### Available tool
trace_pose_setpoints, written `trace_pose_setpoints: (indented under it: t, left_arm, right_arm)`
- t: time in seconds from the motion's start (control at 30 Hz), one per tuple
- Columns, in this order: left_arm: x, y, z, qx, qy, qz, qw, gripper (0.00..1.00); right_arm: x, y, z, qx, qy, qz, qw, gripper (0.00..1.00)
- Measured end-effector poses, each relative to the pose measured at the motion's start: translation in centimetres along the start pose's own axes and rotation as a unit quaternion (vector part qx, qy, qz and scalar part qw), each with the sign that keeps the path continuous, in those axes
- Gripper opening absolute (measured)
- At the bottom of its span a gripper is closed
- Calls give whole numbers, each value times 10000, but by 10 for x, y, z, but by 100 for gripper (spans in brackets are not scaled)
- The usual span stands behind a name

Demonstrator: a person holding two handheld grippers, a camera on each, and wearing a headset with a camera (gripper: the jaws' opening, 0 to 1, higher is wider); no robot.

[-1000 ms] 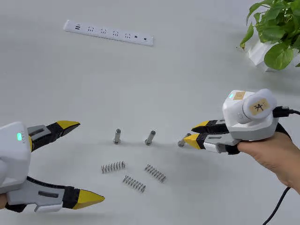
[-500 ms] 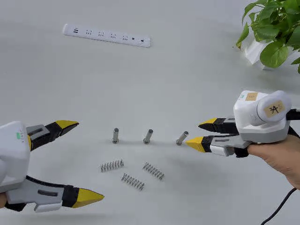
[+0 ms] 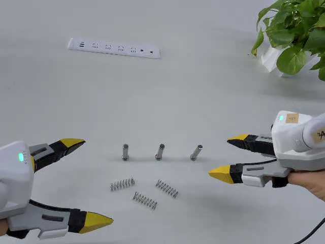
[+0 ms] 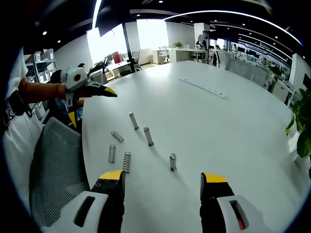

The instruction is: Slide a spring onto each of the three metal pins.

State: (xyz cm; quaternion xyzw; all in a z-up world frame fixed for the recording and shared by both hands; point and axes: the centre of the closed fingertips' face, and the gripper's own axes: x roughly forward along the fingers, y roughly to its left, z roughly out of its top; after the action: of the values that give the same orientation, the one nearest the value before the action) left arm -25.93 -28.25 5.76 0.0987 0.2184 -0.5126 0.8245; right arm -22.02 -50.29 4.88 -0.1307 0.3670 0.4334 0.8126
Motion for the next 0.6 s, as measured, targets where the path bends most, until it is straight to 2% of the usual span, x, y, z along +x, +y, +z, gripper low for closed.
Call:
trace_pose_setpoints:
  t: [0.3, 0.5, 0.6]
  left_arm:
    - [1, -3, -1, -29, 62, 6, 10000, 95]
    - [2, -1, -4, -40, 161, 24, 9999, 93]
    - [3, 1, -6, -7, 211, 37, 9998, 91]
  right_arm:
    - [-7, 9, -8, -155, -236, 187, 9994, 78]
    - [-8, 15, -13, -332, -469, 364, 9977, 92]
    - [-8, 16, -16, -373, -546, 421, 9969, 95]
